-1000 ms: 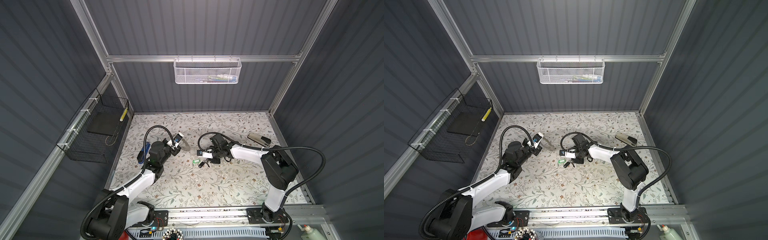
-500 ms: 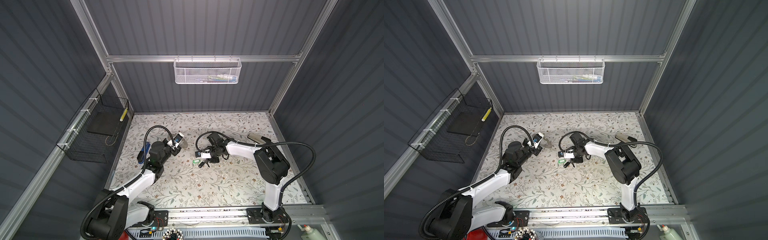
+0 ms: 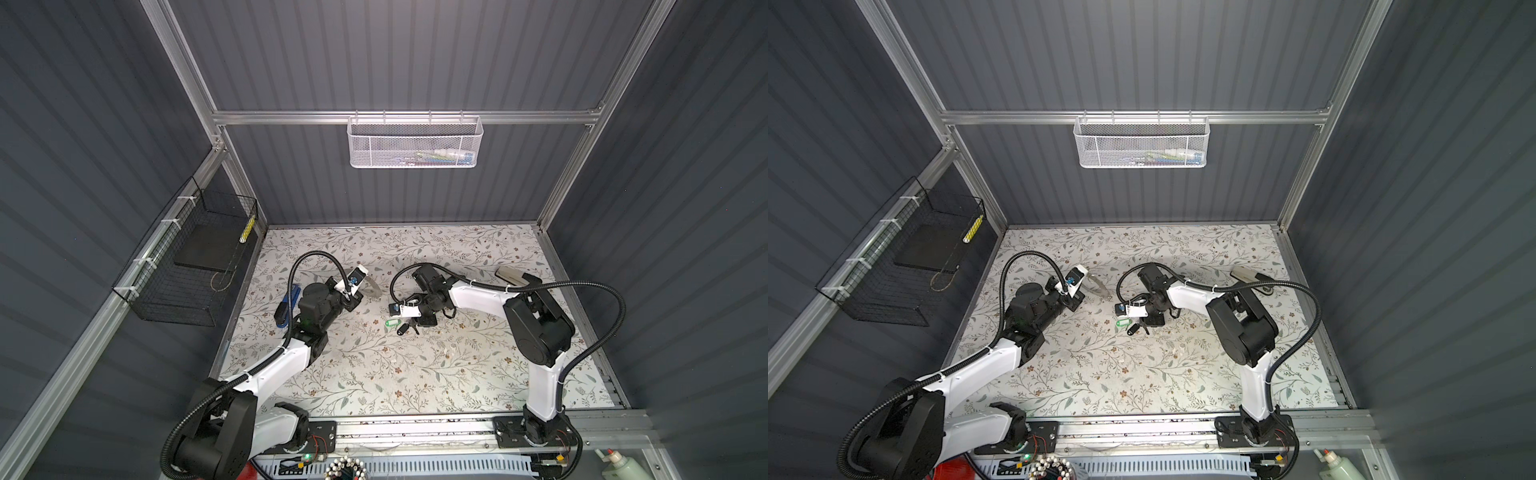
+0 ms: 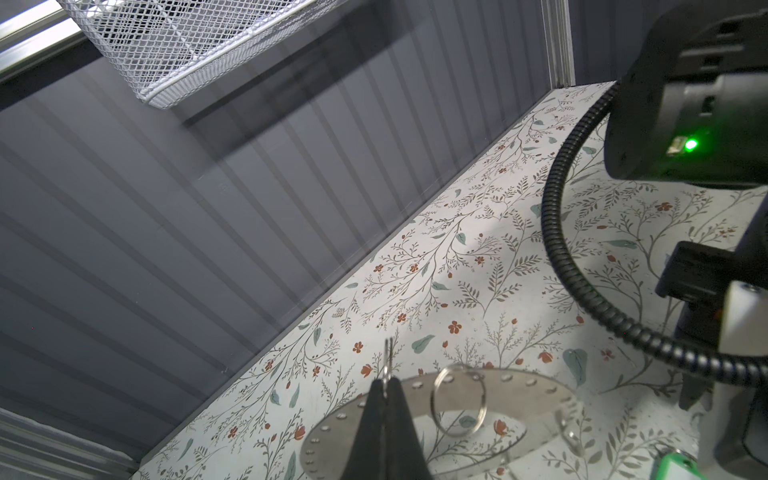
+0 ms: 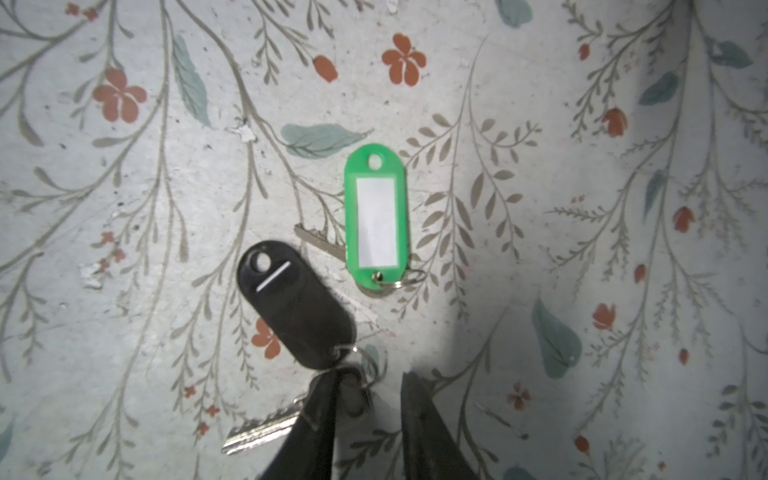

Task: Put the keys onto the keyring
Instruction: 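Lower the right gripper over the black-tagged key on the table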

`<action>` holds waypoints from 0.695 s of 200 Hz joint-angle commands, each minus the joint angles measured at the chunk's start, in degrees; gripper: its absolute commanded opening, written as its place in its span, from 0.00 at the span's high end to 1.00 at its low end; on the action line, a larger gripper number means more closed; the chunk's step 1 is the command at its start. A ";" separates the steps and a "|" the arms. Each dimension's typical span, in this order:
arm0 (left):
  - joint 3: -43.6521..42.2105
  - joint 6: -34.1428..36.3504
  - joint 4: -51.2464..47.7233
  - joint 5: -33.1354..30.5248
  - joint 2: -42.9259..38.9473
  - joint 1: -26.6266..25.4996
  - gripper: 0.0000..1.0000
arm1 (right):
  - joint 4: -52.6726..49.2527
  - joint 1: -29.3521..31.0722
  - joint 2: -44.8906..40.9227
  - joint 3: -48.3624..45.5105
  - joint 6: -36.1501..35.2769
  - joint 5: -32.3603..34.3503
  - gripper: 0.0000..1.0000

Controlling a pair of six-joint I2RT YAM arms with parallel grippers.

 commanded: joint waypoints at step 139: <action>0.49 -1.04 2.52 2.15 -0.18 0.05 1.00 | -10.05 1.29 1.79 1.59 -4.43 -1.67 0.76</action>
